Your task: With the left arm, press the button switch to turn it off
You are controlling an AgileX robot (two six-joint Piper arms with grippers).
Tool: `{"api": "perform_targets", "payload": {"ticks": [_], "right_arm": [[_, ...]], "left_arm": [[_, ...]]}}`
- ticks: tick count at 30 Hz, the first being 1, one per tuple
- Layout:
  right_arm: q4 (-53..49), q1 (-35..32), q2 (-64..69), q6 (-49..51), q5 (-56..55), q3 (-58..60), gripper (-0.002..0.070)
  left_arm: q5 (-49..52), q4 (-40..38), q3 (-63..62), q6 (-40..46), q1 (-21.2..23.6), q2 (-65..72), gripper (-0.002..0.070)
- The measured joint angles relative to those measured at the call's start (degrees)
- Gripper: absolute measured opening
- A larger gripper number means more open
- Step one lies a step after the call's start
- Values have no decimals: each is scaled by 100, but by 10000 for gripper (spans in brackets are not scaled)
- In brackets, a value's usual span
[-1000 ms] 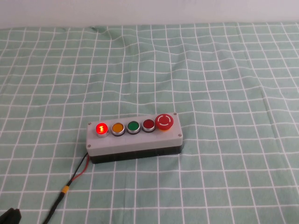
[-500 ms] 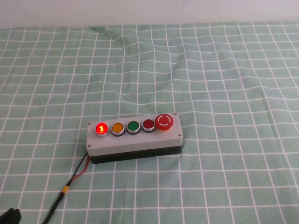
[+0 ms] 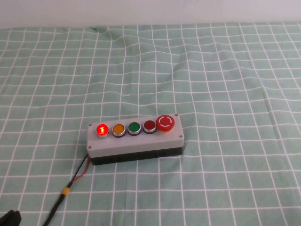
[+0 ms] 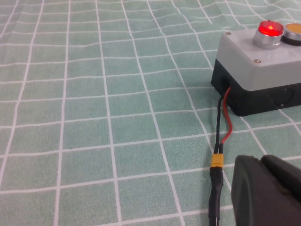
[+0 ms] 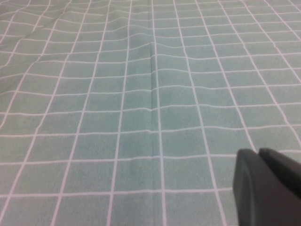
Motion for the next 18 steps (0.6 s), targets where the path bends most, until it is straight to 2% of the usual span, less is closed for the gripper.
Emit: {"api": "perform_targets", "payload": {"ticks": [18], "right_arm": [[0,0,0,0,0,0,-17]], "left_arm": [[-40,12,0,0,0,0,-2]]}}
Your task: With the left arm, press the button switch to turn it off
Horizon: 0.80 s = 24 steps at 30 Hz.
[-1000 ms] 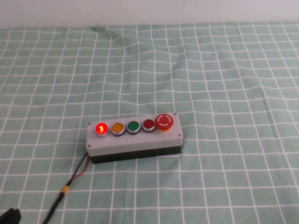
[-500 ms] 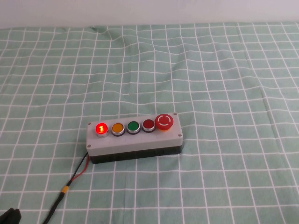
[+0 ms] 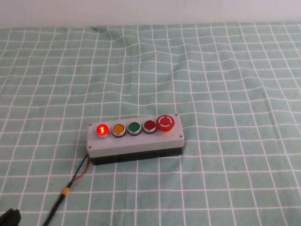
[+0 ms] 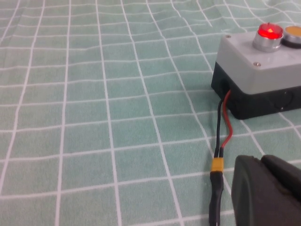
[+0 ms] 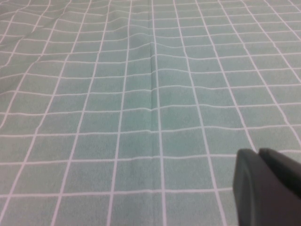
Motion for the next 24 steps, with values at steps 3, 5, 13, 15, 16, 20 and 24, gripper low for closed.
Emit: {"api": "perform_targets", "payload": {"ticks": [3,5,13,15,16,20,24], "right_arm": [[0,0,0,0,0,0,-17],[0,0,0,0,0,0,-17],[0,0,0,0,0,0,-17],[0,0,0,0,0,0,-17],[0,0,0,0,0,0,-17],[0,0,0,0,0,0,-17],[0,0,0,0,0,0,-17]], "left_arm": [[-197,9,0,0,0,0,-2],[-412,9,0,0,0,0,-2],[-2003,9,0,0,0,0,-2],[-2307,9,0,0,0,0,-2],[-2375,9,0,0,0,0,-2],[-2428,9,0,0,0,0,-2],[-2614,9,0,-43,0,0,-2]]}}
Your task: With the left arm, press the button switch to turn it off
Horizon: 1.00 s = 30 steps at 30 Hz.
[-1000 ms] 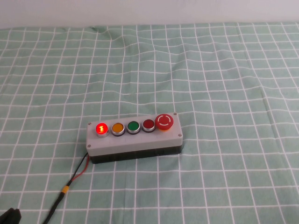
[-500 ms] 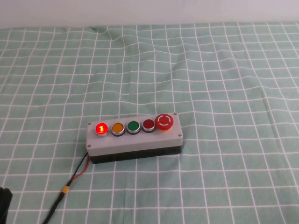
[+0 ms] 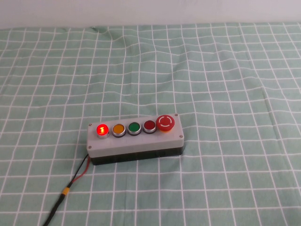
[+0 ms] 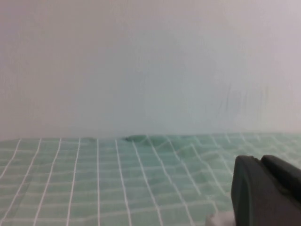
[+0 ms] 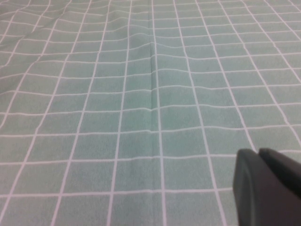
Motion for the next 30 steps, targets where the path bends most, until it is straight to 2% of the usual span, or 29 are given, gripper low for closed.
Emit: {"api": "perform_targets", "payload": {"ticks": [4,9,13,16,22,30], "right_arm": [[0,0,0,0,0,0,-17],[0,0,0,0,0,0,-17],[0,0,0,0,0,0,-17],[0,0,0,0,0,0,-17],[0,0,0,0,0,0,-17],[0,0,0,0,0,0,-17]], "left_arm": [[-973,0,0,-341,0,0,-2],[-3235,-124,0,-517,0,-11,-2],[-3422,-468,-429,-538,0,-14,-2],[-2934,-544,-1072,-538,0,-18,-2],[-1256,-555,-2493,-551,0,182,-2],[1751,-555,-4165,-576,0,1681,-2]]}}
